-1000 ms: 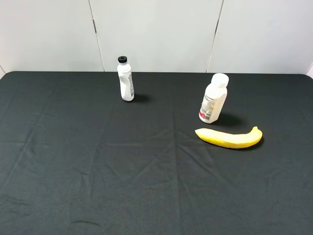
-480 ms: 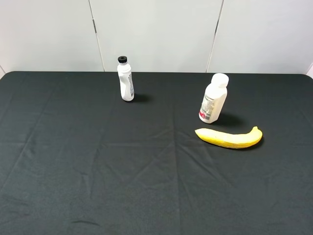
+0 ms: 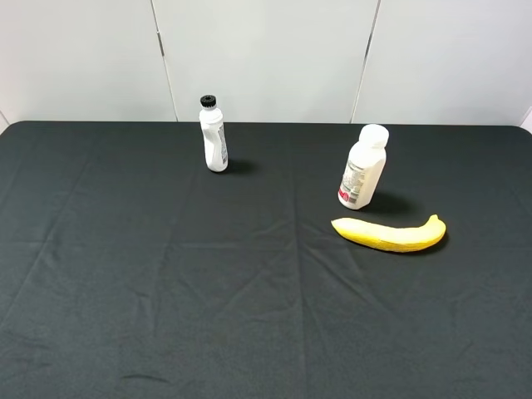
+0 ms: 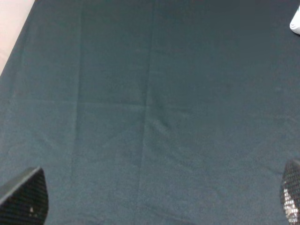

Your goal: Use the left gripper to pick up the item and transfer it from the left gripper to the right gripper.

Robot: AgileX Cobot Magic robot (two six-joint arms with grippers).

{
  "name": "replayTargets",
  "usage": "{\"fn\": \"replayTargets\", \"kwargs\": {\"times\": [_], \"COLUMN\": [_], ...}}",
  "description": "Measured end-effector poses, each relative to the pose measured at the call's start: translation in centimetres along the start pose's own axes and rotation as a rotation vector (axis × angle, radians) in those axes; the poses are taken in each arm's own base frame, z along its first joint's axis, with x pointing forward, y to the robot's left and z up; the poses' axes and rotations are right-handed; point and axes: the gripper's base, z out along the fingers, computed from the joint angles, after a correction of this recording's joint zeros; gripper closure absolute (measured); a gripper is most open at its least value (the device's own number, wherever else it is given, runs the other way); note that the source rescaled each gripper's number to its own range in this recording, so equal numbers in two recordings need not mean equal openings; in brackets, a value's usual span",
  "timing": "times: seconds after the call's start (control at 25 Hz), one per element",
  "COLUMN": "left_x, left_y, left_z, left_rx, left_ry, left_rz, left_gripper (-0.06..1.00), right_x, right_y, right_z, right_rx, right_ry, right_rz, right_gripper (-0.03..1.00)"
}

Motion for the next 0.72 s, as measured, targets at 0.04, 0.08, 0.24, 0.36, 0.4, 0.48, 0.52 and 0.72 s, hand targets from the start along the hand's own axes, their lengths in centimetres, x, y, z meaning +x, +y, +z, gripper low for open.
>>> {"fn": "replayTargets", "kwargs": {"times": [0.04, 0.08, 0.24, 0.36, 0.4, 0.48, 0.52, 0.72], "left_x": [0.0, 0.0, 0.0, 0.0, 0.0, 0.0, 0.0, 0.0], "left_y": [0.0, 0.0, 0.0, 0.0, 0.0, 0.0, 0.0, 0.0], "left_z": [0.0, 0.0, 0.0, 0.0, 0.0, 0.0, 0.0, 0.0], "left_rx": [0.0, 0.0, 0.0, 0.0, 0.0, 0.0, 0.0, 0.0], "left_ry": [0.0, 0.0, 0.0, 0.0, 0.0, 0.0, 0.0, 0.0], "left_rz": [0.0, 0.0, 0.0, 0.0, 0.0, 0.0, 0.0, 0.0], "left_gripper": [-0.05, -0.05, -0.05, -0.05, -0.05, -0.05, -0.05, -0.05], "right_x": [0.0, 0.0, 0.0, 0.0, 0.0, 0.0, 0.0, 0.0], "right_y": [0.0, 0.0, 0.0, 0.0, 0.0, 0.0, 0.0, 0.0], "right_z": [0.0, 0.0, 0.0, 0.0, 0.0, 0.0, 0.0, 0.0], "right_rx": [0.0, 0.0, 0.0, 0.0, 0.0, 0.0, 0.0, 0.0], "right_ry": [0.0, 0.0, 0.0, 0.0, 0.0, 0.0, 0.0, 0.0], "right_rz": [0.0, 0.0, 0.0, 0.0, 0.0, 0.0, 0.0, 0.0], "right_gripper": [-0.03, -0.03, -0.03, -0.03, -0.03, -0.03, -0.03, -0.03]}}
